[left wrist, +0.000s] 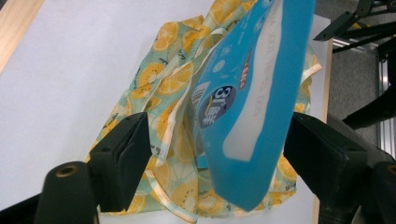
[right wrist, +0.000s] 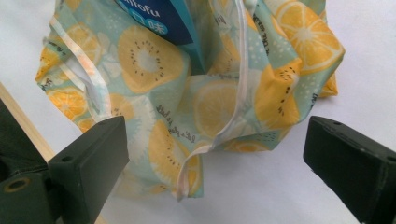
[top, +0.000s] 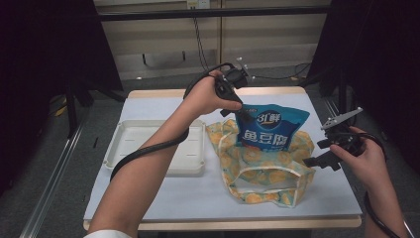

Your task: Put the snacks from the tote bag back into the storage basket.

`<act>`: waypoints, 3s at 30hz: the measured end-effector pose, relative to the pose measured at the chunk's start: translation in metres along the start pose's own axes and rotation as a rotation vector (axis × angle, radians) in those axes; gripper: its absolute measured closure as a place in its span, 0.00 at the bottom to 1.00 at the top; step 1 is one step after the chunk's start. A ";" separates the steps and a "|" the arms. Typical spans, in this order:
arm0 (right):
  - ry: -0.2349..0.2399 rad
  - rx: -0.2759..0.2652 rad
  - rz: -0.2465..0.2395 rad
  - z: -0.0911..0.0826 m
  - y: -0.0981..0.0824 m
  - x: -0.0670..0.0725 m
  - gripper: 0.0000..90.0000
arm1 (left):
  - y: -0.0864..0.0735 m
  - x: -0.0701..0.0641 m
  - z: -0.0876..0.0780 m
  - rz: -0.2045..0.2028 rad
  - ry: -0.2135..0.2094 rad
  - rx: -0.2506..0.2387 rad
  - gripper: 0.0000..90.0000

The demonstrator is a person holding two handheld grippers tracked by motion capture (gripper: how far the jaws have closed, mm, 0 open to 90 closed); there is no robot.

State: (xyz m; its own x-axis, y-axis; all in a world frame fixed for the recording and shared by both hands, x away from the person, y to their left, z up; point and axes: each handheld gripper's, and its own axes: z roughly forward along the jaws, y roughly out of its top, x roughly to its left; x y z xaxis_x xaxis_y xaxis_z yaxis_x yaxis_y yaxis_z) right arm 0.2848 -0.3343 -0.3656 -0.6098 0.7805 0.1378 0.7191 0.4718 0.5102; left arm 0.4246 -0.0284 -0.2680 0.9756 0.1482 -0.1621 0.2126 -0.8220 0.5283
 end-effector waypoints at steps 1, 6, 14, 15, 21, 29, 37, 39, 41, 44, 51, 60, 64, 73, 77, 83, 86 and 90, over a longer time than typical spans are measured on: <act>0.003 -0.001 0.003 0.000 0.000 0.000 0.07 | 0.002 0.000 0.000 0.003 -0.001 0.003 0.28; 0.011 0.011 0.001 0.000 0.000 0.001 0.07 | 0.010 -0.004 0.000 0.026 -0.009 0.008 0.36; 0.004 0.011 0.001 0.000 -0.001 0.000 0.07 | 0.020 -0.008 0.004 0.080 -0.011 0.055 0.51; 0.004 0.010 0.000 0.000 -0.001 -0.001 0.07 | 0.021 -0.008 0.004 0.087 -0.017 0.060 0.56; 0.003 0.009 -0.001 0.001 -0.001 -0.001 0.07 | 0.027 -0.012 0.008 0.103 -0.021 0.067 0.63; 0.010 0.008 -0.014 0.001 -0.001 -0.001 0.07 | 0.036 -0.018 0.020 0.157 -0.029 0.102 0.73; 0.012 -0.001 -0.001 -0.001 -0.002 -0.002 0.08 | 0.042 -0.021 0.029 0.197 -0.005 0.119 0.89; 0.012 0.000 -0.008 -0.001 -0.002 -0.002 0.08 | 0.042 -0.020 0.028 0.197 -0.008 0.128 0.98; 0.009 0.000 -0.008 -0.002 -0.002 -0.002 0.08 | 0.042 -0.021 0.028 0.213 0.003 0.141 1.00; 0.010 0.002 -0.008 -0.001 -0.002 -0.001 0.08 | 0.044 -0.024 0.027 0.221 -0.010 0.165 1.00; 0.014 0.003 0.001 -0.001 -0.002 0.000 0.08 | 0.039 -0.023 0.023 0.187 -0.029 0.182 1.00; 0.019 0.003 0.005 0.000 -0.002 0.000 0.08 | 0.041 -0.023 0.032 0.193 -0.043 0.178 0.88; 0.020 -0.001 -0.011 0.000 -0.002 -0.001 0.08 | 0.041 -0.021 0.033 0.192 -0.042 0.163 1.00; 0.027 -0.003 0.000 0.000 -0.002 0.000 0.08 | 0.035 -0.020 0.030 0.170 -0.047 0.096 1.00; 0.028 -0.014 -0.006 -0.002 -0.002 0.000 0.08 | 0.037 -0.020 0.019 0.153 -0.077 0.057 1.00; 0.036 -0.018 -0.007 -0.002 -0.002 0.000 0.08 | 0.041 -0.021 -0.007 0.123 -0.091 -0.009 1.00; 0.037 -0.020 -0.003 -0.002 -0.002 0.001 0.08 | 0.043 -0.021 -0.018 0.117 -0.096 -0.027 1.00; 0.038 -0.024 -0.009 -0.003 -0.002 0.002 0.08 | 0.044 -0.021 -0.037 0.109 -0.096 -0.044 1.00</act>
State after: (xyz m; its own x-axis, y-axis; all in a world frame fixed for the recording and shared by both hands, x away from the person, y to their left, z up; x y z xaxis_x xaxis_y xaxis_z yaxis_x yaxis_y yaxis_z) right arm 0.2815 -0.3345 -0.3639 -0.6286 0.7599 0.1654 0.7057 0.4680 0.5320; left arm 0.4153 -0.0479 -0.2107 0.9837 0.0044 -0.1796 0.1100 -0.8052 0.5827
